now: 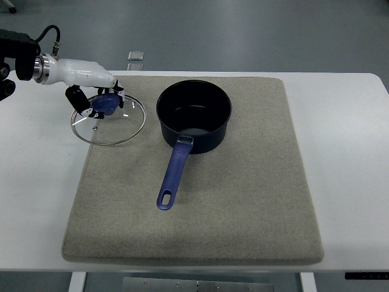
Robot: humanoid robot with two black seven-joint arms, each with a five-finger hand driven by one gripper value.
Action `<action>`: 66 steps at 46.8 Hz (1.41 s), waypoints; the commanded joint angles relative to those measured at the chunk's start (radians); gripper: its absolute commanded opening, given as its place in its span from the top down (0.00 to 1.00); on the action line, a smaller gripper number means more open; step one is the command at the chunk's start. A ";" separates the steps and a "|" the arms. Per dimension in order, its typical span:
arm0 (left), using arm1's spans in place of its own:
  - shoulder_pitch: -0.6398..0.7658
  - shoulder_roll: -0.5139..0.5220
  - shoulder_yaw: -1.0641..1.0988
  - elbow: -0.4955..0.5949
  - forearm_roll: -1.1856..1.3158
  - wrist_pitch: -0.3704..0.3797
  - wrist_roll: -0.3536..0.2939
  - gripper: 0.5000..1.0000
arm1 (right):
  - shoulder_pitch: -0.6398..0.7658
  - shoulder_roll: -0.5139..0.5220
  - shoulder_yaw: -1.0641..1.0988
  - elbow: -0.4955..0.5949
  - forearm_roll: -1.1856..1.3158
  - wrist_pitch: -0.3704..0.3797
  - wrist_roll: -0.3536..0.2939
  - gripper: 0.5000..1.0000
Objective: Open pot lid and place left with left hand
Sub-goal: 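Carry the lid beside the saucepan and lower it onto the mat, then open the left hand fingers to release the lid knob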
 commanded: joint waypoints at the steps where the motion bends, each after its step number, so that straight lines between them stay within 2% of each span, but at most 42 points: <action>1: 0.004 -0.017 -0.006 0.002 -0.012 0.002 0.000 1.00 | 0.000 0.000 0.000 0.001 0.000 0.000 0.000 0.17; 12: 0.040 -0.026 -0.001 0.006 -0.002 0.068 0.000 1.00 | 0.000 0.000 0.000 0.001 0.000 0.000 0.000 0.17; 26: 0.052 -0.027 -0.001 0.017 -0.009 0.117 0.000 1.00 | 0.000 0.000 0.001 0.001 0.000 0.000 0.000 0.17; 37: 0.067 -0.027 -0.003 0.023 -0.010 0.123 0.000 1.00 | 0.000 0.000 0.000 0.001 0.000 0.000 0.000 0.17; 49: 0.095 -0.086 -0.003 0.097 -0.015 0.138 0.000 1.00 | 0.000 0.000 0.000 0.001 0.000 0.000 0.000 0.17; 66: 0.098 -0.087 -0.012 0.098 -0.016 0.144 0.000 1.00 | 0.000 0.000 0.000 0.001 0.000 0.000 0.000 0.17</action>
